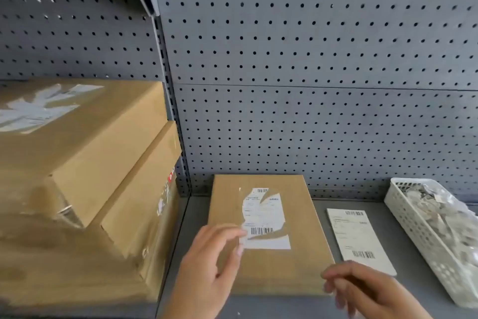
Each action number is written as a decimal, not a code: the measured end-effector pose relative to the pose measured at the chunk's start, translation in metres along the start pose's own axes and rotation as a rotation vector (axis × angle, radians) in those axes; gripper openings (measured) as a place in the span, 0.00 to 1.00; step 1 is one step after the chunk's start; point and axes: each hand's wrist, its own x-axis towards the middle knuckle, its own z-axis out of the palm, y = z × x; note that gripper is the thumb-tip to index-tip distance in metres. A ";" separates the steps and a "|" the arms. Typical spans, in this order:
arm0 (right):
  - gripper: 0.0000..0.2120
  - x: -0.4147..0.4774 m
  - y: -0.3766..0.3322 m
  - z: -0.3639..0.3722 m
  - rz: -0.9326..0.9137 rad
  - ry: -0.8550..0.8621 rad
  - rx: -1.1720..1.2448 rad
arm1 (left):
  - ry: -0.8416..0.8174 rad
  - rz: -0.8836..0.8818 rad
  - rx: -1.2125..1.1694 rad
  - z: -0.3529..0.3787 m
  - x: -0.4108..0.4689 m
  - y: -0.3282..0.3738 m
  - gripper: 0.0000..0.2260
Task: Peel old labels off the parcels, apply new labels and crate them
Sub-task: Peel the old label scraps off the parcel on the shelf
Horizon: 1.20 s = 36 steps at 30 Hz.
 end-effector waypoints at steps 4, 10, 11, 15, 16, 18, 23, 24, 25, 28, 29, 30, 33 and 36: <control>0.07 0.017 -0.004 0.007 -0.047 0.031 -0.106 | -0.129 -0.077 0.118 -0.001 0.019 -0.014 0.14; 0.15 0.028 -0.011 0.025 -0.040 0.080 -0.237 | -0.322 -0.201 0.221 0.007 0.020 -0.033 0.17; 0.14 0.030 -0.011 0.027 -0.044 0.091 -0.268 | -0.323 -0.197 0.232 0.008 0.020 -0.034 0.17; 0.11 0.040 -0.015 0.035 -0.041 0.098 -0.342 | -0.284 -0.185 0.188 0.009 0.019 -0.037 0.16; 0.11 0.044 -0.016 0.036 -0.053 0.102 -0.374 | -0.284 -0.187 0.189 0.009 0.019 -0.038 0.17; 0.11 0.054 -0.020 0.037 -0.085 0.109 -0.426 | -0.277 -0.181 0.207 0.009 0.022 -0.041 0.16; 0.09 0.102 -0.012 0.036 -0.200 0.128 -0.553 | -0.241 -0.177 0.250 0.012 0.028 -0.042 0.14; 0.09 0.113 -0.011 0.037 -0.219 0.124 -0.587 | -0.238 -0.185 0.250 0.013 0.029 -0.040 0.14; 0.09 0.124 -0.010 0.037 -0.234 0.115 -0.610 | -0.234 -0.193 0.248 0.013 0.028 -0.040 0.13; 0.10 0.154 -0.007 0.042 -0.296 0.073 -0.676 | -0.214 -0.214 0.244 0.014 0.031 -0.039 0.11; 0.10 0.162 -0.007 0.043 -0.312 0.057 -0.693 | -0.209 -0.217 0.248 0.014 0.032 -0.039 0.10; 0.10 0.169 -0.007 0.044 -0.326 0.040 -0.703 | -0.202 -0.222 0.253 0.016 0.033 -0.038 0.10; 0.11 0.188 -0.003 0.046 -0.348 0.021 -0.730 | -0.198 -0.247 0.262 0.020 0.032 -0.035 0.10; 0.11 0.196 -0.001 0.052 -0.353 0.008 -0.768 | -0.214 -0.255 0.273 0.019 0.030 -0.035 0.12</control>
